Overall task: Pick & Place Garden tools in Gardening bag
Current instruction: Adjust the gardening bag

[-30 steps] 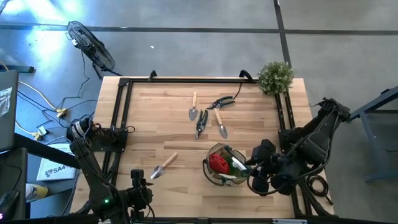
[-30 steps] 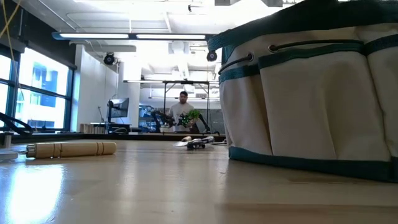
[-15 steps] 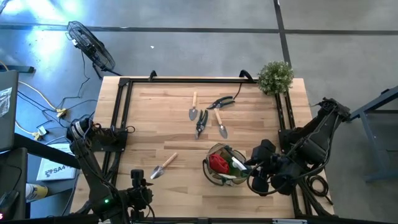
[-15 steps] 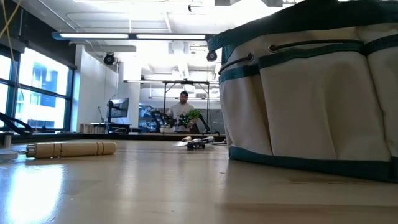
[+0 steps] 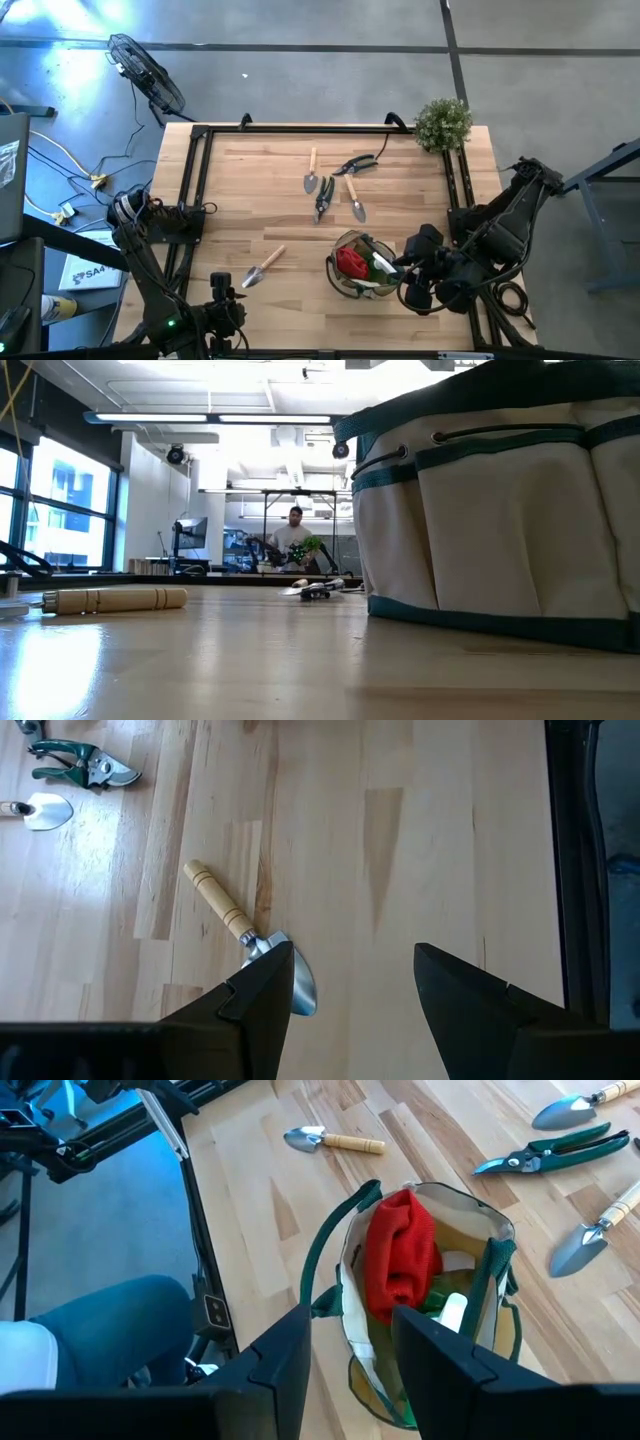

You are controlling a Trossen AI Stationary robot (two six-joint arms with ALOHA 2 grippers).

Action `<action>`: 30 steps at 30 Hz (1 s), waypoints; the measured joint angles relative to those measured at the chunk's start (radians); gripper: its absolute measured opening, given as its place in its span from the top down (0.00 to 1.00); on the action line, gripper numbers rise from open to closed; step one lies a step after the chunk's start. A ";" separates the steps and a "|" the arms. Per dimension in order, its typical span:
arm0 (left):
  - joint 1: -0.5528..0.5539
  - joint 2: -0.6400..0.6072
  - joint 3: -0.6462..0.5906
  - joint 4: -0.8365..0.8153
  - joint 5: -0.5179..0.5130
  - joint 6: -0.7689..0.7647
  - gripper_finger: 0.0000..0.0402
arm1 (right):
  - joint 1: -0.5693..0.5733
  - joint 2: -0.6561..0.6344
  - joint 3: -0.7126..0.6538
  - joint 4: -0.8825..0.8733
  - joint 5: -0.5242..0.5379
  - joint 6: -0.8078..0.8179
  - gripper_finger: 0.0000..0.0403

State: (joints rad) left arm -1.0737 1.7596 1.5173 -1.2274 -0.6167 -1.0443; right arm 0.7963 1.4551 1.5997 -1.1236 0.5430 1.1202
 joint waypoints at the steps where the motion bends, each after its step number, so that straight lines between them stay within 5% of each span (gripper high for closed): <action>1: 0.000 0.000 0.000 0.000 0.000 0.000 0.51 | 0.000 0.000 0.000 0.000 0.000 0.000 0.67; 8: 0.000 0.000 0.000 0.000 -0.008 0.007 0.51 | 0.000 0.000 0.000 0.000 0.000 0.000 0.67; 15: 0.000 0.000 0.000 -0.001 -0.131 0.027 0.51 | -0.015 0.000 0.000 0.037 0.072 -0.052 0.67; 24: 0.000 0.000 0.000 0.008 -0.142 0.019 0.51 | -0.123 0.000 0.000 0.260 0.202 -0.059 0.67; 30: 0.001 0.000 0.000 0.023 -0.137 0.019 0.51 | -0.224 0.000 0.000 0.423 0.235 -0.281 0.67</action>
State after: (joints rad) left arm -1.0729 1.7596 1.5173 -1.2047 -0.7532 -1.0256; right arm 0.5721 1.4551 1.5993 -0.7003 0.7779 0.8395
